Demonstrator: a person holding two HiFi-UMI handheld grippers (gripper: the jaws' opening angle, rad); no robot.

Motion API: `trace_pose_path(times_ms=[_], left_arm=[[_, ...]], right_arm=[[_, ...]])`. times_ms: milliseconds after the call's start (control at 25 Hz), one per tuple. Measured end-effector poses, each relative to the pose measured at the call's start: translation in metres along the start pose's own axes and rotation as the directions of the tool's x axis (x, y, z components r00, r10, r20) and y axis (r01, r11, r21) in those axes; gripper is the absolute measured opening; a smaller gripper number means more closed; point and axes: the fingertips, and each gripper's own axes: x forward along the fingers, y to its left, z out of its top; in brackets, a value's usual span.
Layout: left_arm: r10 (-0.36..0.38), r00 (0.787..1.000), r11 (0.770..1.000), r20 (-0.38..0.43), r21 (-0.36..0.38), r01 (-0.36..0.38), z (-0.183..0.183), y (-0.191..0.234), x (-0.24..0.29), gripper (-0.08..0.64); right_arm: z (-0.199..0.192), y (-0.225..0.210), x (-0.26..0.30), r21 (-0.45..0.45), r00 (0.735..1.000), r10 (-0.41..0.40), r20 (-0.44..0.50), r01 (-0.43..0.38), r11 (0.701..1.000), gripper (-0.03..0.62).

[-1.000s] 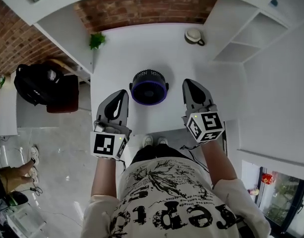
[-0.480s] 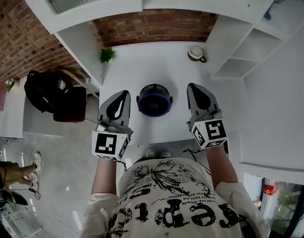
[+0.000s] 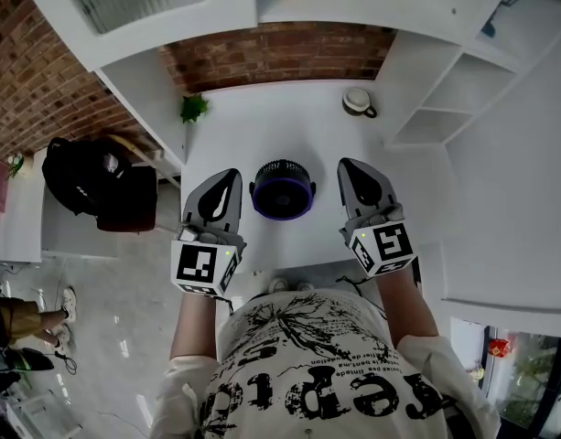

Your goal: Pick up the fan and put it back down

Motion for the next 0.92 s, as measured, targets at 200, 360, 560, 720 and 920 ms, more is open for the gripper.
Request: trace_pose_path(times_ms=[200,360,560,720,920], left_arm=[[-0.011,1.000,1.000,-0.023,-0.011,0.011,-0.005,-0.001,0.002,0.014],[-0.017,0.999,1.000,-0.041,-0.019,0.017,-0.007,-0.001,0.002,0.014],[-0.015,0.999,1.000,-0.036,-0.020,0.015,-0.004,-0.002,0.001,0.014],[-0.029,0.999,1.000,-0.043,-0.012,0.028,-0.002,-0.008,0.000,0.014],[-0.060,0.996,0.998,-0.071,0.016,0.061,0.000,-0.018,-0.003,0.014]], right_arm=[[-0.005,-0.001,0.002,0.006,1.000,-0.010,-0.014,0.010,1.000,0.012],[-0.005,-0.002,0.001,0.008,1.000,-0.023,-0.019,0.023,1.000,0.012],[0.000,-0.004,-0.002,0.015,1.000,-0.028,-0.003,0.028,1.000,0.012],[-0.001,-0.005,-0.005,0.021,1.000,-0.029,0.000,0.029,0.999,0.012],[-0.004,0.000,-0.008,0.013,1.000,-0.016,-0.010,0.016,1.000,0.012]])
